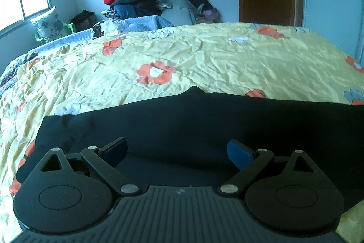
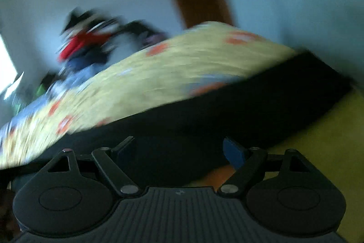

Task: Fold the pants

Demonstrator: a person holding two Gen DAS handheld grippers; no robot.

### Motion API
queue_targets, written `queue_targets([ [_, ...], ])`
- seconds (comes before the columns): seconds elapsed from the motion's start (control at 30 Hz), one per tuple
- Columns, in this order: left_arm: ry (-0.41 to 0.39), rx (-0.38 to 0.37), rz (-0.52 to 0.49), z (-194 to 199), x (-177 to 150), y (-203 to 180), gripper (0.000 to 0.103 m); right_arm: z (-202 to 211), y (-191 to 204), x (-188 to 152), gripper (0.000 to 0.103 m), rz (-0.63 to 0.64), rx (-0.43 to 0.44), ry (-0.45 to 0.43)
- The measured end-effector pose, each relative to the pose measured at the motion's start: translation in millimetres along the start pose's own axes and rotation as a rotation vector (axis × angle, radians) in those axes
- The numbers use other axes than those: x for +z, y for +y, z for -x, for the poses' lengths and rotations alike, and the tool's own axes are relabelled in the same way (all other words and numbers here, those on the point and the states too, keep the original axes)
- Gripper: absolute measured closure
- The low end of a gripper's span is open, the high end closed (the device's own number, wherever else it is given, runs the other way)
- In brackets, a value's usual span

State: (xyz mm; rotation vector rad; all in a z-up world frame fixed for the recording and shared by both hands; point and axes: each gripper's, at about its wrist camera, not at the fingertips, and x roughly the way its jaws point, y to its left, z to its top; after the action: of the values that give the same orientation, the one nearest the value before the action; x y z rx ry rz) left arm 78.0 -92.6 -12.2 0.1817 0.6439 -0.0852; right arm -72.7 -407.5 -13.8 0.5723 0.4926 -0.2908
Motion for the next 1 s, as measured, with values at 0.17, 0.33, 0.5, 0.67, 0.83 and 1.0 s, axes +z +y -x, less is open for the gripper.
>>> queue_targets([
  [0.17, 0.014, -0.031, 0.033, 1, -2, 2, 0.007, 26, -84, 7, 0.019, -0.216, -0.062, -0.074],
  [0.33, 0.008, -0.047, 0.007, 6, -5, -2, 0.007, 26, -127, 14, 0.020, -0.312, -0.110, -0.108],
  [0.5, 0.004, -0.063, -0.013, 11, -8, -7, 0.007, 10, -141, 24, 0.020, -0.306, -0.099, -0.157],
  [0.67, 0.006, -0.068, -0.032, 15, -11, -5, 0.007, -11, -155, 42, 0.033, -0.354, -0.104, -0.216],
  [0.83, -0.006, -0.047, -0.021, 17, -10, 5, 0.007, -18, -178, 43, 0.095, -0.483, -0.090, -0.178],
  [1.0, -0.006, -0.029, 0.013, 18, -9, 22, 0.006, -3, -146, 51, 0.095, -0.427, -0.069, -0.233],
])
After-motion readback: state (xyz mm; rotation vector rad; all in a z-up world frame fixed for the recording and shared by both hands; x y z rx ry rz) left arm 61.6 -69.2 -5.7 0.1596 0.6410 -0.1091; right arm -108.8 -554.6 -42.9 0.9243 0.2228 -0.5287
